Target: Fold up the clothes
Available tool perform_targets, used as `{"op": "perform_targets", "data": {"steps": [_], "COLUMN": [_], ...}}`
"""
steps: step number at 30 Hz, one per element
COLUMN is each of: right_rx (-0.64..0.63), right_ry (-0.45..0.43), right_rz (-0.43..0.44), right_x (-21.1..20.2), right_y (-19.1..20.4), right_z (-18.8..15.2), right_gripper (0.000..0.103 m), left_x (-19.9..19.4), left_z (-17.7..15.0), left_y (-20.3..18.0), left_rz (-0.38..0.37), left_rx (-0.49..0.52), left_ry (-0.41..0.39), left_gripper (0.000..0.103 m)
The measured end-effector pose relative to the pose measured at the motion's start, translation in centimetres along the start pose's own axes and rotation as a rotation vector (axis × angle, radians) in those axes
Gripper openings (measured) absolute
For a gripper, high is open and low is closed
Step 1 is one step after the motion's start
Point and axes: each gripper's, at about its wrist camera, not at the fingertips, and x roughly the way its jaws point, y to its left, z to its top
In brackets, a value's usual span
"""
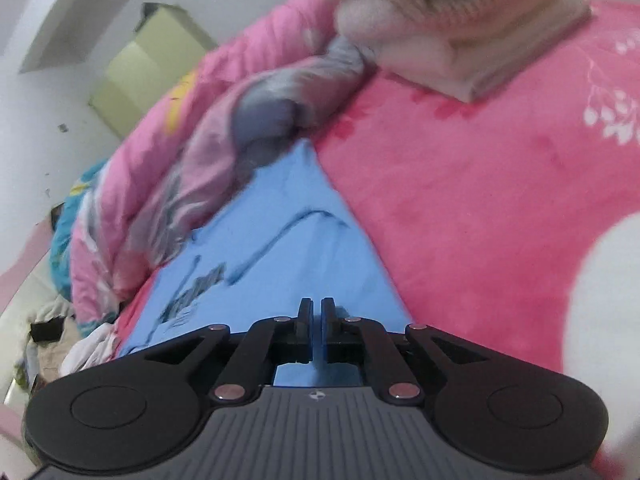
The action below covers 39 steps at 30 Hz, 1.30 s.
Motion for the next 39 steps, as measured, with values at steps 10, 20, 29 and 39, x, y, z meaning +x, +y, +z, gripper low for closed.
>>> {"op": "perform_targets", "data": {"steps": [10, 20, 29, 39], "right_rx": [0.008, 0.028, -0.008, 0.038], "right_ry": [0.040, -0.112, -0.049, -0.026], "right_rz": [0.067, 0.036, 0.112, 0.142], "right_x": [0.4, -2.3, -0.9, -0.9], "right_y": [0.1, -1.0, 0.7, -0.1], "right_z": [-0.3, -0.3, -1.7, -1.8], "right_gripper": [0.004, 0.007, 0.007, 0.007], "left_x": [-0.1, -0.8, 3.9, 10.3], "left_z": [-0.1, 2.2, 5.5, 8.9], "left_y": [0.0, -0.7, -3.9, -0.2], "left_rz": [0.008, 0.061, -0.043, 0.027], "left_rx": [0.000, 0.035, -0.040, -0.167], "left_ry": [0.001, -0.065, -0.149, -0.062], "left_gripper": [0.103, 0.103, 0.079, 0.053]}}
